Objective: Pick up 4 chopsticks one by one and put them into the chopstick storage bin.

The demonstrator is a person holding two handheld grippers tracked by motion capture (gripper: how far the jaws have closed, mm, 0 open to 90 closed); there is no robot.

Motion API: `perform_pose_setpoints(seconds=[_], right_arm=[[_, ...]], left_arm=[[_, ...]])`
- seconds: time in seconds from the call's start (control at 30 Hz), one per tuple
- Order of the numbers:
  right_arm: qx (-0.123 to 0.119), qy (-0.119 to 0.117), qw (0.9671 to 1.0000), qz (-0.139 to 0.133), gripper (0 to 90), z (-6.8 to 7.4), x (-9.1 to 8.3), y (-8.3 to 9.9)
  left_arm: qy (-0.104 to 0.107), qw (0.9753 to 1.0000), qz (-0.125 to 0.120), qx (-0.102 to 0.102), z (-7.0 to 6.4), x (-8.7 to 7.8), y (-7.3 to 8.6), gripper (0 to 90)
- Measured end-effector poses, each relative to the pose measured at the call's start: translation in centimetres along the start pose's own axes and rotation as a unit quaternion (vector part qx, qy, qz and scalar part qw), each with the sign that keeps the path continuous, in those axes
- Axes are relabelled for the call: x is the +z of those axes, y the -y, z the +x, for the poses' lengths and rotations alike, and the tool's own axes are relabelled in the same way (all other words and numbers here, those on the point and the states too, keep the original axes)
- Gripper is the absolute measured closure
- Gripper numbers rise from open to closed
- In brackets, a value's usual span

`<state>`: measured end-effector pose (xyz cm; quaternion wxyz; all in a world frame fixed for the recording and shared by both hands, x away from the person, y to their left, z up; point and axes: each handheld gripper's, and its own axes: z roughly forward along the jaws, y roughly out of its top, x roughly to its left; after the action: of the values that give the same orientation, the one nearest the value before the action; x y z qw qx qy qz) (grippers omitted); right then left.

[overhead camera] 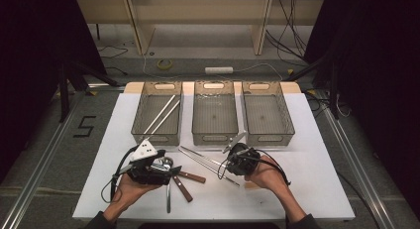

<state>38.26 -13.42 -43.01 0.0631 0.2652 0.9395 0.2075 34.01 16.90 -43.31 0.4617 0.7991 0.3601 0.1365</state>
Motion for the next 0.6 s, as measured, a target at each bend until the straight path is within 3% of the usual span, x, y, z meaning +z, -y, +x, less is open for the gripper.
perform_pose_setpoints(seconds=[0.13,0.4,0.53,0.6], right_arm=[[0.000,-0.001,1.0000,-0.004,85.3,-0.1,-0.4,-0.1],[-0.005,0.000,0.9999,-0.009,85.3,0.0,-1.1,-0.2],[-0.011,0.000,0.9999,-0.011,85.3,0.0,-1.3,-0.3],[-0.011,-0.001,0.9999,-0.010,85.3,0.0,-1.3,-0.3]], left_arm=[[0.007,1.0000,0.004,0.003,0.1,0.9,-0.4,17.7],[0.018,0.9978,0.040,0.049,-0.2,3.5,-1.6,18.7],[0.035,0.9946,0.073,0.065,-0.3,5.6,-2.2,18.6],[0.031,0.9923,0.088,0.082,-0.6,6.5,-2.5,18.6]])
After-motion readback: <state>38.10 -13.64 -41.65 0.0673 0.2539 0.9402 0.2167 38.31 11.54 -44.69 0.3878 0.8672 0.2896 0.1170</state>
